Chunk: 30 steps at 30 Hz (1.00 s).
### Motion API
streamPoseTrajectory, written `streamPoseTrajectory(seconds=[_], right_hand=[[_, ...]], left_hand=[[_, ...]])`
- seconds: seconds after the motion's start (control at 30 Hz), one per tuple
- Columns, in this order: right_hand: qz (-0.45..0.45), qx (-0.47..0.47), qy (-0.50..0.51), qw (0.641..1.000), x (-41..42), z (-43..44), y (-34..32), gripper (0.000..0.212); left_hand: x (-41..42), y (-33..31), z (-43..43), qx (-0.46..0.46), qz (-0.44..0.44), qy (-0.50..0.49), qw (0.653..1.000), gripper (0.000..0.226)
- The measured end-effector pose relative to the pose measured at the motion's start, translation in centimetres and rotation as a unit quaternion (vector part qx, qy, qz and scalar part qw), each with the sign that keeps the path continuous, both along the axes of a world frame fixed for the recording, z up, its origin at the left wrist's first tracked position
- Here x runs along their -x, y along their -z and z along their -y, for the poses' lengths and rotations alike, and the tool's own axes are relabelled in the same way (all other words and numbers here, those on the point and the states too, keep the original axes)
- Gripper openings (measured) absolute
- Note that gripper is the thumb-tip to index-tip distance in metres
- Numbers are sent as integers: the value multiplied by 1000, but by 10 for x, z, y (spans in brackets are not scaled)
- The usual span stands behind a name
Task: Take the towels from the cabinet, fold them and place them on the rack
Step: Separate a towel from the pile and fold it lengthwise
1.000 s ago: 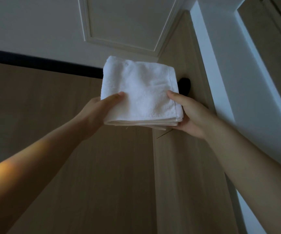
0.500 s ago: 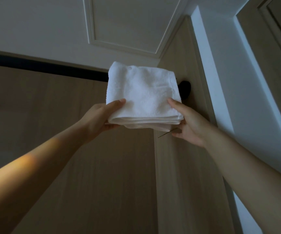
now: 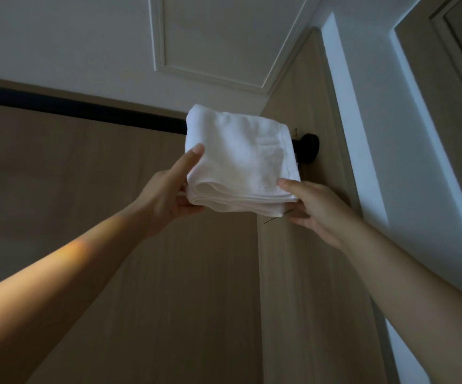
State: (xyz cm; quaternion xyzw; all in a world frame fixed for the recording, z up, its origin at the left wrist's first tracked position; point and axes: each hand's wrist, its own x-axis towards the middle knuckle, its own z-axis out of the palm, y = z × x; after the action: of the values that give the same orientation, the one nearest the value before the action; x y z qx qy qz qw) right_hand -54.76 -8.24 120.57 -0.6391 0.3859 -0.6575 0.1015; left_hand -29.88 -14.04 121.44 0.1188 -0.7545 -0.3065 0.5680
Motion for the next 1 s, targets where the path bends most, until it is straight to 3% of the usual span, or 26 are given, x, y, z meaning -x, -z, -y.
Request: streamPoseTrajectory(seconds=[0.23,0.33,0.47,0.63,0.8,1.0], right_hand=[[73,-37,-115,990,-2,10,9,26],[94,-36,-148,984,-2,14,14,53],[93,-19,-185,978,2,18,9,37],[75,74,-101,989,9,26,9,20],[46,69,-76,994,6,28,13,22],[119,61,-121,984,7,26,21,40]], left_hand=[[8,4,-5,-47,-96,23,994,23],[9,8,-5,-61,-105,49,991,24],[10,5,-6,-50,-115,9,992,23],[10,7,4,9,-76,-69,995,34],[6,10,13,34,-58,-69,995,29],[8,7,16,34,-50,-61,996,20]])
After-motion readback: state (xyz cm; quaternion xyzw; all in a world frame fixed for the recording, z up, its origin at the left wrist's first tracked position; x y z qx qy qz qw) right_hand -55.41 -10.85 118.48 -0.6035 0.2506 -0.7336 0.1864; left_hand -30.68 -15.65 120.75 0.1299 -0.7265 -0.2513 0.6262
